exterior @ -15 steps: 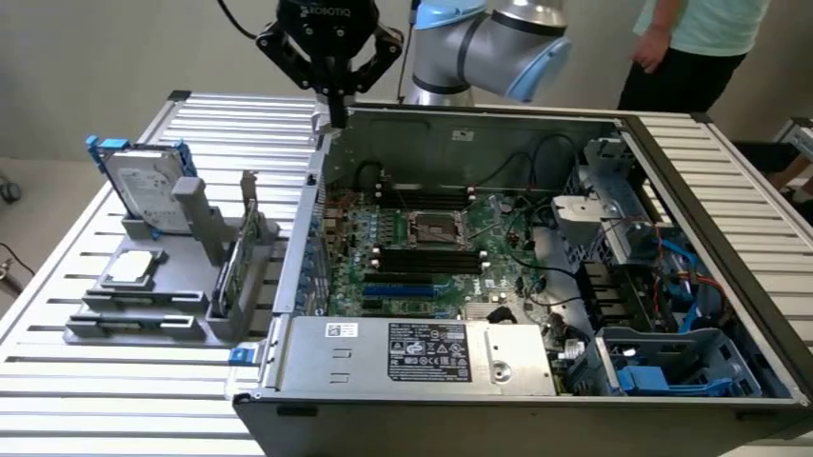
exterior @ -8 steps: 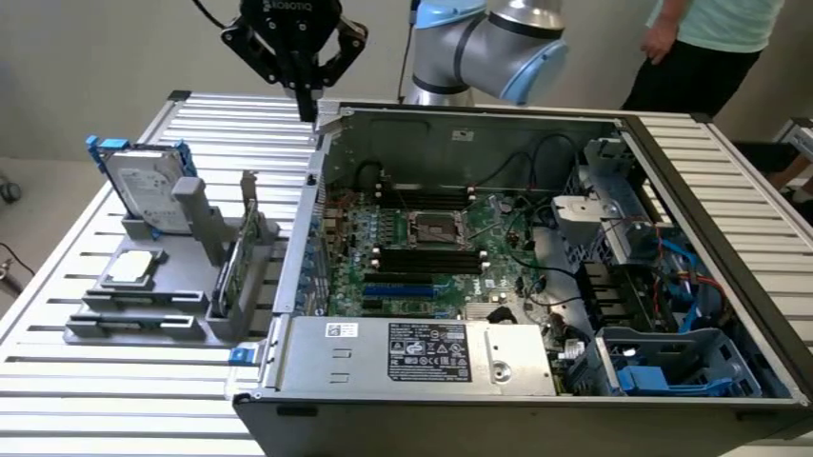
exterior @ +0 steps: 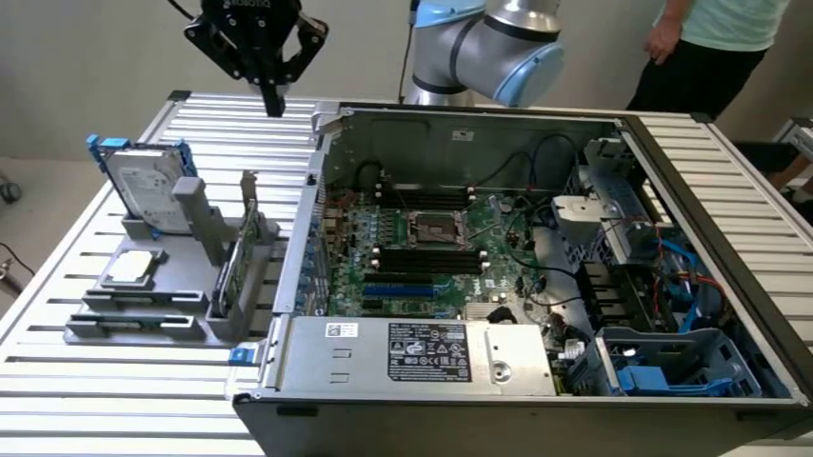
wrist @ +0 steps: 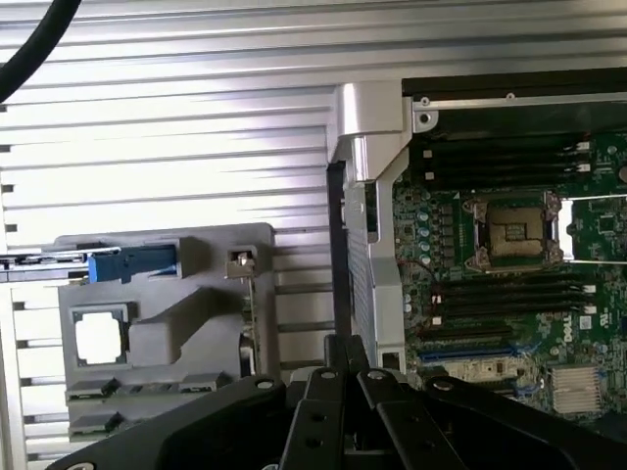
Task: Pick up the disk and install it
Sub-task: 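Reach for the disk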
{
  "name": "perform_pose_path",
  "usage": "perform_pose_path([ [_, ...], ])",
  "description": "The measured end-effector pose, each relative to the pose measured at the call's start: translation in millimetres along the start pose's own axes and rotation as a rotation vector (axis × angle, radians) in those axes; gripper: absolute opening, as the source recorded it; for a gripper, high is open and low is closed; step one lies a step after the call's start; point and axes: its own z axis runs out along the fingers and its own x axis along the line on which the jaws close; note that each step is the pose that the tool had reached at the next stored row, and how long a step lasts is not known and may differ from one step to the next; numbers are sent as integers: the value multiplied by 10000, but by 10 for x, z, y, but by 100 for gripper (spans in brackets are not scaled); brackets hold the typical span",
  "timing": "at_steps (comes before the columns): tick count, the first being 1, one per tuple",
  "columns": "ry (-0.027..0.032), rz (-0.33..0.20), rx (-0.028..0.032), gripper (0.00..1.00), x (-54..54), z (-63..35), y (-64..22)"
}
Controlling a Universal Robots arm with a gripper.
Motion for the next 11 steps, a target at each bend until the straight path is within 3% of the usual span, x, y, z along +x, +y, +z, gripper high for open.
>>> perform_pose_path([
  [11,-3,1,62,11,512,97,146],
])
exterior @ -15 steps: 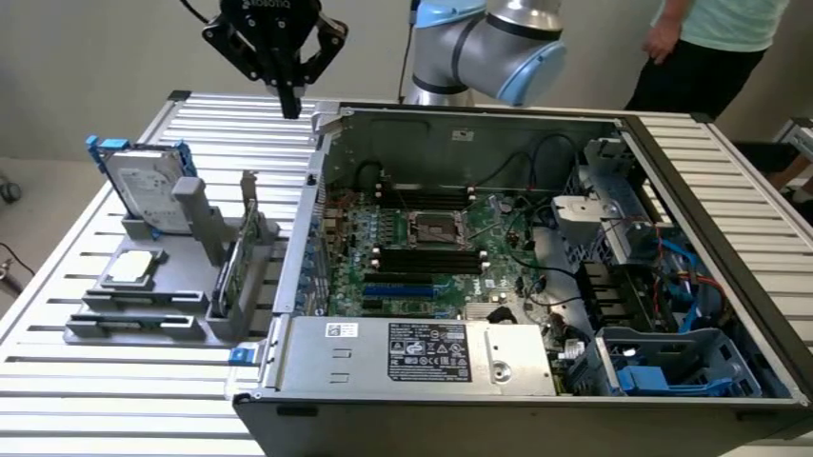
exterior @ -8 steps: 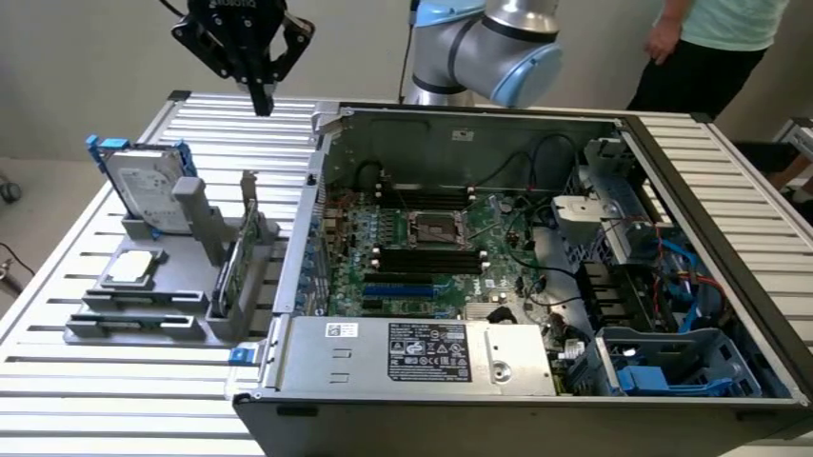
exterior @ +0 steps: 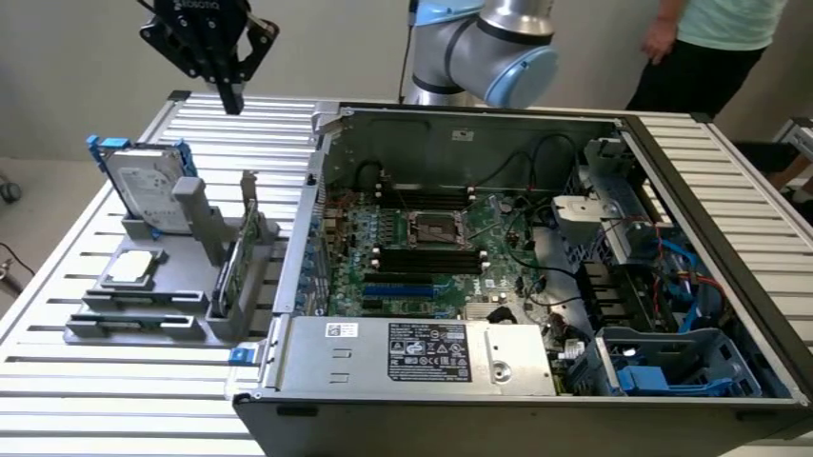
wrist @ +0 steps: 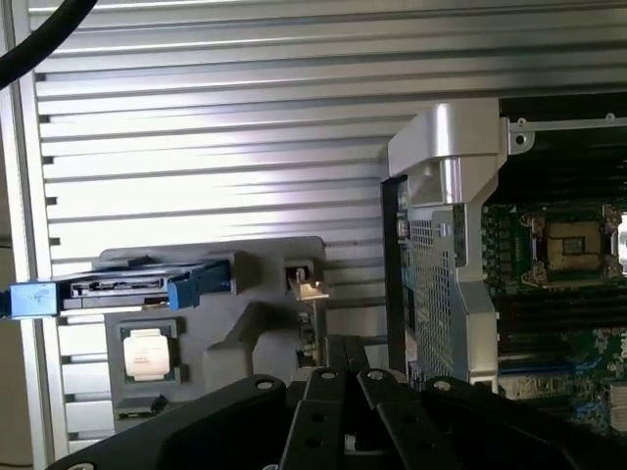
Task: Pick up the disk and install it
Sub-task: 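Reach for the disk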
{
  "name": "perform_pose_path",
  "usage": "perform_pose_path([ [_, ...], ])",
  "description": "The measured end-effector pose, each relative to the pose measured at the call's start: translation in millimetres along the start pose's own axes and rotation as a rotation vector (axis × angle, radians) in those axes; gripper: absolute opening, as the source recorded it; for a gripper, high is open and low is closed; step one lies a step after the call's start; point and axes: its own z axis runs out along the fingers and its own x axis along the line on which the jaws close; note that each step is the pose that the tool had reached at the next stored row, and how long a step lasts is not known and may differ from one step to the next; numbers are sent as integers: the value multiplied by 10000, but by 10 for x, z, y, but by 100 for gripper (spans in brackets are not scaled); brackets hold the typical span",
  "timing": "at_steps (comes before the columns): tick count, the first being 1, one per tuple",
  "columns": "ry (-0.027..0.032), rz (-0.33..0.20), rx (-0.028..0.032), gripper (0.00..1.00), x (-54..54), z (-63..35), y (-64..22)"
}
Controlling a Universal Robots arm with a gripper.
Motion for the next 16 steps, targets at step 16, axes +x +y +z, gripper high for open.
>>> perform_pose_path([
  [16,-11,-4,133,11,749,137,184],
])
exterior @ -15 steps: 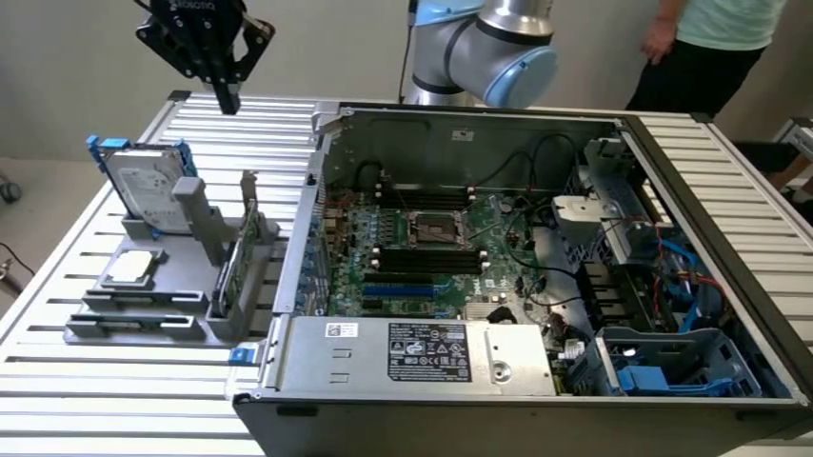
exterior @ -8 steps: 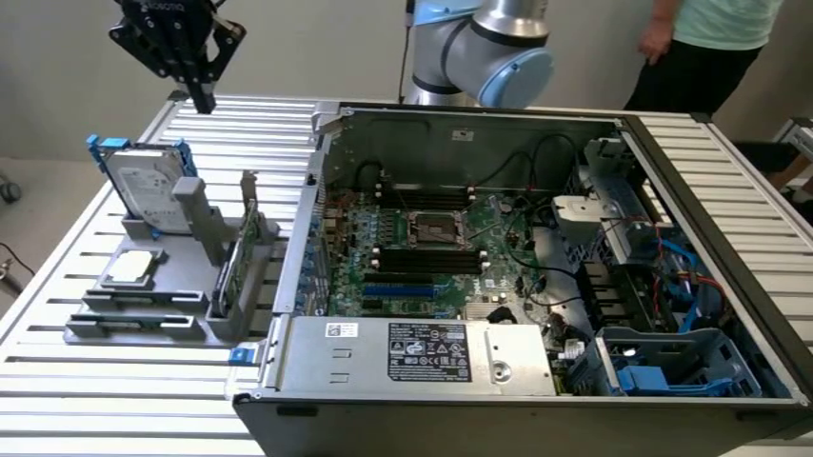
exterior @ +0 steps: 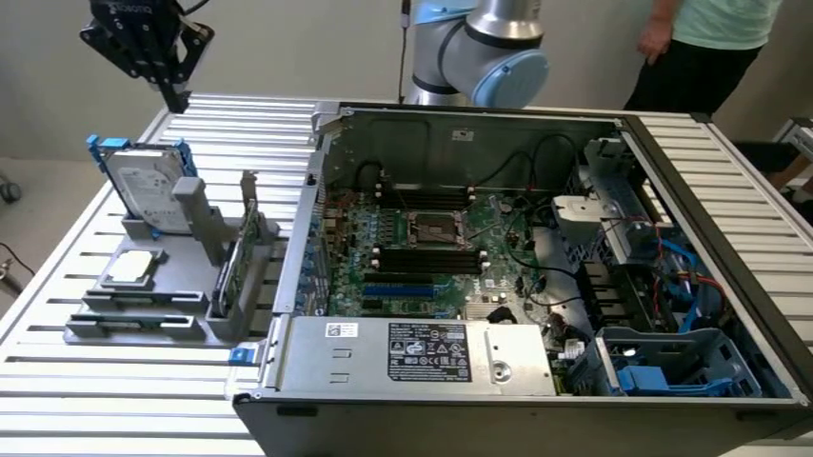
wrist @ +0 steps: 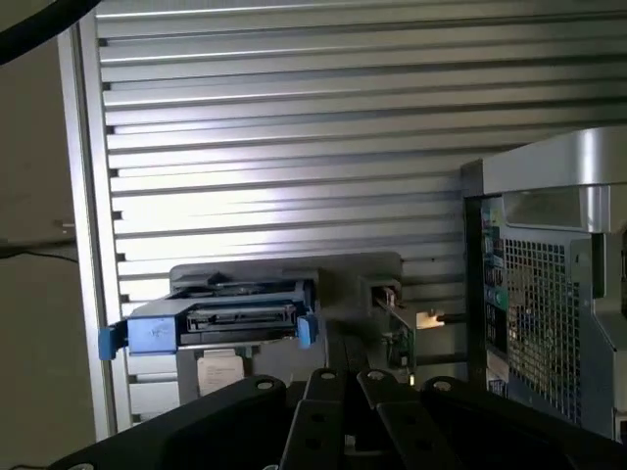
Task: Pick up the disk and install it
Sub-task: 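Reach for the disk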
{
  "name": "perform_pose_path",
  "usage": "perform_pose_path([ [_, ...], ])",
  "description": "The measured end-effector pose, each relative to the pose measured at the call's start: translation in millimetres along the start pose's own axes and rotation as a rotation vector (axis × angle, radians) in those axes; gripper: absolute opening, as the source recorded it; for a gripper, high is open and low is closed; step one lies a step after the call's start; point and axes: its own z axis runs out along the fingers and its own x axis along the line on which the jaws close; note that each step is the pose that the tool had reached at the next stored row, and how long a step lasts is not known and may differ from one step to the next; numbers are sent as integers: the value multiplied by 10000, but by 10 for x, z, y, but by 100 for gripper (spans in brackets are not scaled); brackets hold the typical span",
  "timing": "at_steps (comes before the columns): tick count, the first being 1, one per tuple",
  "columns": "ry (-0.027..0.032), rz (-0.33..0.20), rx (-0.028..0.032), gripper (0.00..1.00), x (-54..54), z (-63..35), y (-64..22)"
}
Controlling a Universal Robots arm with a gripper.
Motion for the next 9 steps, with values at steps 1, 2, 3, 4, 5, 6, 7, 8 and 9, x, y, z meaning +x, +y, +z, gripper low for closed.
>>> perform_pose_path([
  [1,-1,-1,9,11,46,8,8],
  [2,-2,-2,16,11,90,14,13],
  [3,-1,-1,23,11,135,19,15],
  [4,-3,-1,30,11,185,25,15],
  [5,-4,-1,35,11,229,30,14],
  [6,-1,-1,41,11,274,33,12],
  [7,-5,-3,45,11,318,38,9],
  [8,-1,-2,53,11,363,40,7],
  [9,-7,-3,57,11,411,47,4],
])
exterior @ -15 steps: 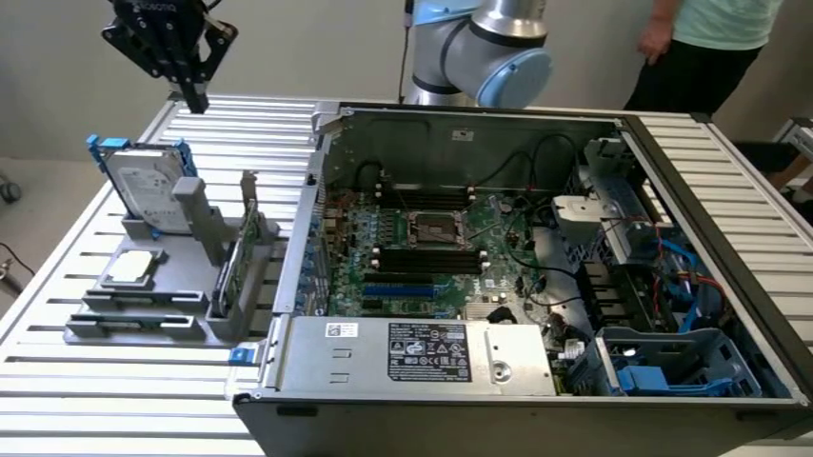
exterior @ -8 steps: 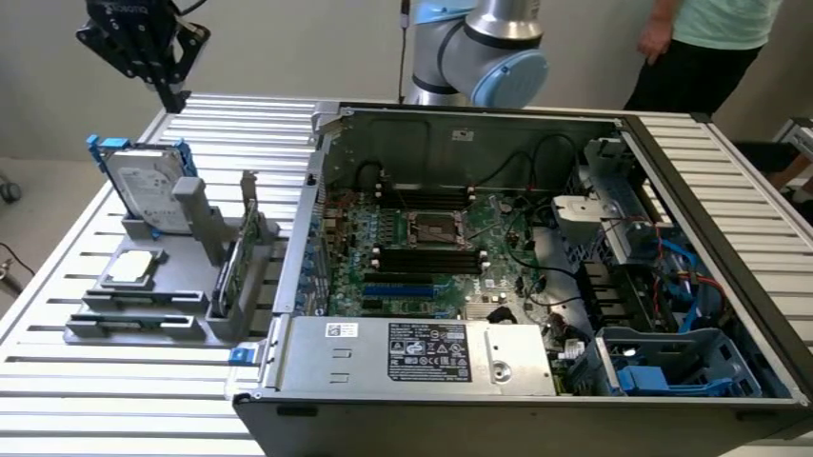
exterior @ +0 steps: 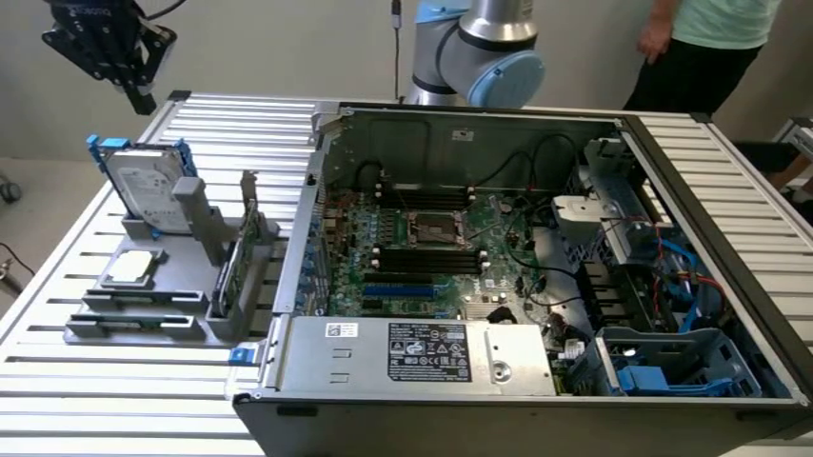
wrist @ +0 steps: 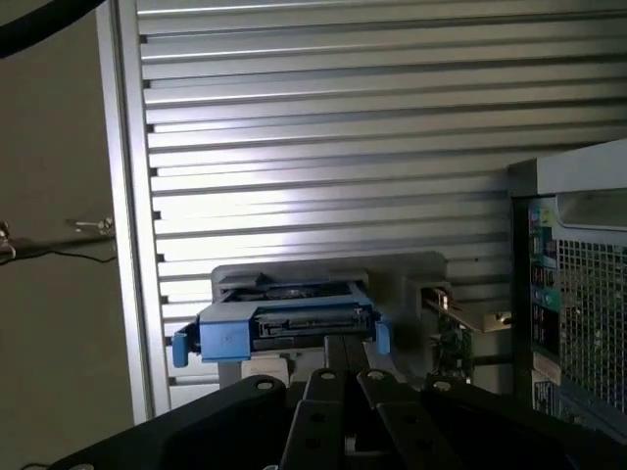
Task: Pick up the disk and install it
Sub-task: 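Reach for the disk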
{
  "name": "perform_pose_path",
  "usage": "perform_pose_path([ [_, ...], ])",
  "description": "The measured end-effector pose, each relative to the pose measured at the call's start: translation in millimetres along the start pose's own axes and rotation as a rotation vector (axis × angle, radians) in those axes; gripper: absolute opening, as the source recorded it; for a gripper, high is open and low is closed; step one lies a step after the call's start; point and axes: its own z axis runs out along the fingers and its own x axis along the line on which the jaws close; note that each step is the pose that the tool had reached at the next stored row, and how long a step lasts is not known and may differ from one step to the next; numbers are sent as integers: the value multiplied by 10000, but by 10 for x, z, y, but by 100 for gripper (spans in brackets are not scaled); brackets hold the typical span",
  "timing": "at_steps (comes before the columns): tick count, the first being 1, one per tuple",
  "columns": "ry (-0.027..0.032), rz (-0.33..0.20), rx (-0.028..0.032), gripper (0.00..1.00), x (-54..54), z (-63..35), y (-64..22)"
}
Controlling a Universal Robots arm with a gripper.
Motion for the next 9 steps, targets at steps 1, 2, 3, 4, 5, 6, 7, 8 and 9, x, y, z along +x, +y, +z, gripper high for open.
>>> perform_pose_path([
  [1,4,1,8,11,45,2,-2],
  [2,2,0,13,11,91,6,-5],
  [3,3,0,20,11,135,9,-7],
  [4,1,0,26,11,180,13,-10],
  [5,1,0,32,11,226,17,-12],
  [6,-1,-1,38,11,271,21,-15],
  [7,-1,-1,45,11,319,24,-17],
  [8,-1,-1,50,11,364,24,-20],
  [9,0,0,56,11,396,24,-21],
])
